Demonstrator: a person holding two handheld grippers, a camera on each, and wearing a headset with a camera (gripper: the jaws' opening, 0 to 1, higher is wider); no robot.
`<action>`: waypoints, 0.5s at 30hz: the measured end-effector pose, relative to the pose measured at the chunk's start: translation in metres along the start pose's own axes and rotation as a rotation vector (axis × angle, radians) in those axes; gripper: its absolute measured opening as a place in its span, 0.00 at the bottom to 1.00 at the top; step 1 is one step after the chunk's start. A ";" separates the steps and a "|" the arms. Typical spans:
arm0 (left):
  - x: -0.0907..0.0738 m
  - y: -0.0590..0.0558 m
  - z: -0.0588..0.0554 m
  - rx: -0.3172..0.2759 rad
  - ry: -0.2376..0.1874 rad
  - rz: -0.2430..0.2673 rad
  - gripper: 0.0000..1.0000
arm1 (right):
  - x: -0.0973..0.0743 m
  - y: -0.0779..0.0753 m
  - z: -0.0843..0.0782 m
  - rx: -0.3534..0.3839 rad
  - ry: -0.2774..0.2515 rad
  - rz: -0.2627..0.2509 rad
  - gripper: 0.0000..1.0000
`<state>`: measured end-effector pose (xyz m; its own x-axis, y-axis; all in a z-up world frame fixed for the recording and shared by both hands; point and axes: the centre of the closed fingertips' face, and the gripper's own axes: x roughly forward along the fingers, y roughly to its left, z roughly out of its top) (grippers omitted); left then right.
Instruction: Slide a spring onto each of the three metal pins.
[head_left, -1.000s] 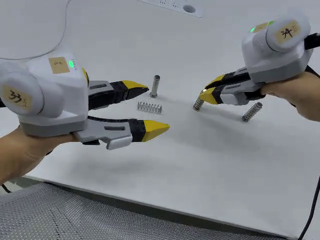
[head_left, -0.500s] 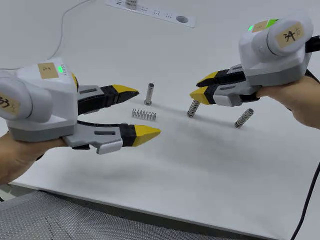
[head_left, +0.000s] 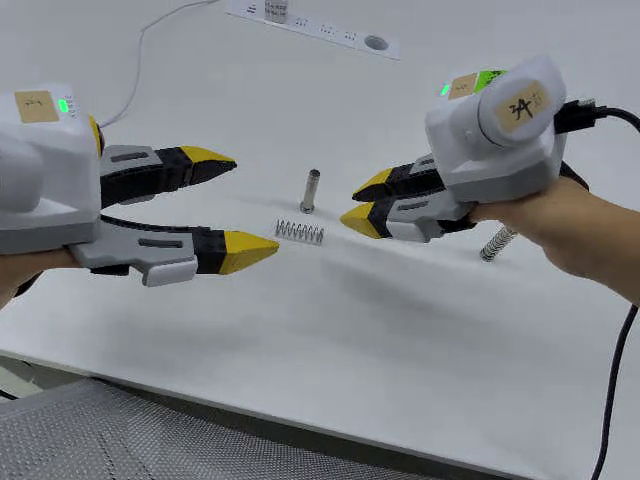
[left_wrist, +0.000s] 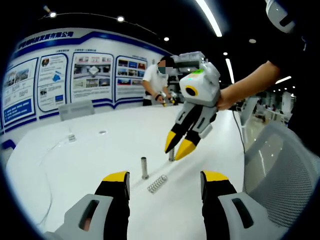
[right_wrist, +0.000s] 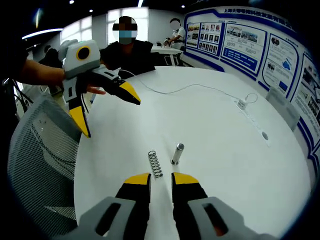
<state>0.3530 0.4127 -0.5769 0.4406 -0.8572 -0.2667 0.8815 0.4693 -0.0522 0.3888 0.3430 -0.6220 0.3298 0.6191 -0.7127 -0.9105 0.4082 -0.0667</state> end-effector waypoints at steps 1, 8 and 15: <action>-0.001 0.000 -0.001 -0.002 0.003 0.000 0.59 | 0.003 0.001 0.000 -0.003 0.003 0.003 0.17; -0.008 -0.001 -0.010 -0.019 0.029 -0.006 0.62 | 0.033 0.007 -0.011 0.003 0.037 0.022 0.18; -0.010 0.002 -0.016 -0.032 0.036 -0.008 0.62 | 0.053 0.010 -0.016 -0.002 0.088 0.029 0.18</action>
<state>0.3478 0.4254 -0.5895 0.4263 -0.8532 -0.3005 0.8791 0.4691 -0.0849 0.3932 0.3689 -0.6717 0.2799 0.5698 -0.7727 -0.9198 0.3896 -0.0459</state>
